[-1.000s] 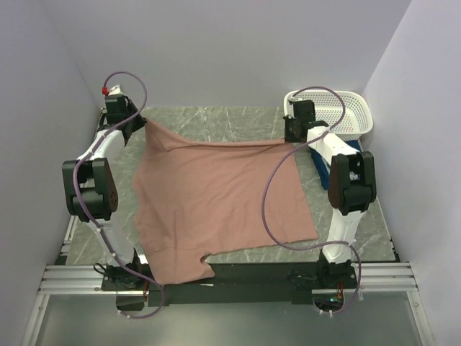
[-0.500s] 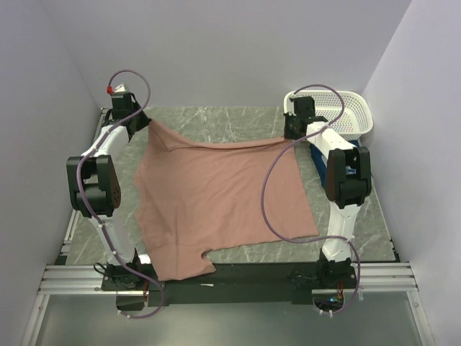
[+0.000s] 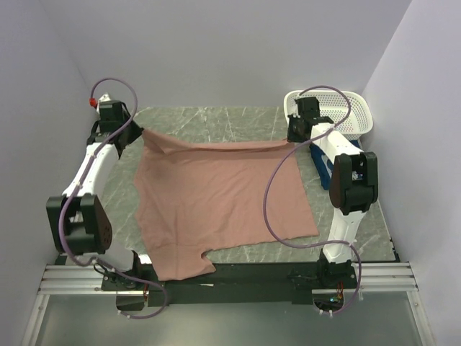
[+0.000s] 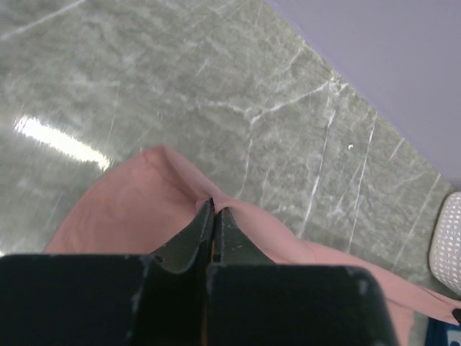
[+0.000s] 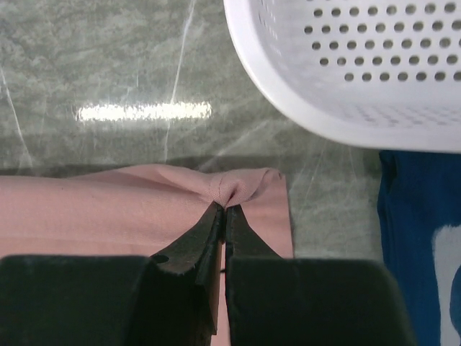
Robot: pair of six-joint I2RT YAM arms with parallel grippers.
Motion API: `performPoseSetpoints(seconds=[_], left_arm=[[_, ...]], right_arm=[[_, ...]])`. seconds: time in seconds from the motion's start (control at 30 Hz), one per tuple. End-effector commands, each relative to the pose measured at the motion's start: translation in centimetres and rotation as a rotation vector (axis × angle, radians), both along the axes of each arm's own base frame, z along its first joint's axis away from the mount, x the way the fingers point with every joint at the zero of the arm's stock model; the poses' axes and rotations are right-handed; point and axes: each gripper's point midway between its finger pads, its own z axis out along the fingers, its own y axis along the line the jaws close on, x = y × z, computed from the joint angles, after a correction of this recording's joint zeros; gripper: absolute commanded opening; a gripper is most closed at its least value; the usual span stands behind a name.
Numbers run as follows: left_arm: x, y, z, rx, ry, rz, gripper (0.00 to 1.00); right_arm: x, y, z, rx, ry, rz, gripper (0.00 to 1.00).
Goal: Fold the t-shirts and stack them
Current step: Fold the tshirt
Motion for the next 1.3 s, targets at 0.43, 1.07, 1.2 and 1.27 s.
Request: performPoseSetpoints(seconds=[0.43,1.07,1.2,1.27], left_arm=[[-10.1,-0.9,-1.4,-0.117,0.090,0.096,0.01],[-17.2,-1.0,-8.5,-0.242,0.167,0.258,0.01],[-18.2,-0.9,-9.6,-0.257,0.184,0.288,0.01],[-18.8,-1.1,-10.3,-0.281,0.200,0.300,0.01]], right_arm=[[-5.1,-0.7,-0.5,0.058,0.115,-0.037,0.01],[-7.4,-1.0,-5.7,0.077,0.227,-0.093,0.02],[-7.7,-1.0,-6.3,0.088,0.248,-0.107,0.07],[-7.7,-1.0,-6.1,0.091,0.239,-0.109,0.11]])
